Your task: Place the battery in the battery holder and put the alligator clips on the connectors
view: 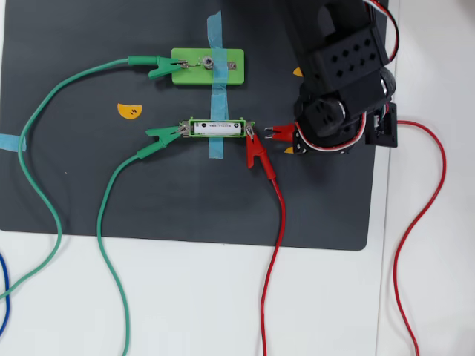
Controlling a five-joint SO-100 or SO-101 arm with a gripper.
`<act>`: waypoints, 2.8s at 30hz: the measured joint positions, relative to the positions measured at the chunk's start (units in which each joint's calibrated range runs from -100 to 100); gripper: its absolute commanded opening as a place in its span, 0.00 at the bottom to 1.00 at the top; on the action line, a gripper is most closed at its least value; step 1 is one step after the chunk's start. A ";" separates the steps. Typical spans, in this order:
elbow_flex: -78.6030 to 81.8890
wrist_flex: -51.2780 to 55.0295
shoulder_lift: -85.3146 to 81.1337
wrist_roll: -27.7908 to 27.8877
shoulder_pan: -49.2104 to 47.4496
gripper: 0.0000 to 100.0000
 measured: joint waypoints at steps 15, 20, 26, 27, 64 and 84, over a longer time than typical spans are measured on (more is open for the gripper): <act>7.02 1.72 -7.14 -11.17 -2.69 0.01; 13.24 1.72 -11.51 -11.94 0.11 0.01; 19.81 -0.51 -14.45 -15.15 3.36 0.01; 20.97 -1.63 -14.87 -15.51 3.47 0.01; 30.39 -9.18 -17.47 -17.89 9.18 0.01; 32.34 -10.98 -24.02 -19.18 7.39 0.01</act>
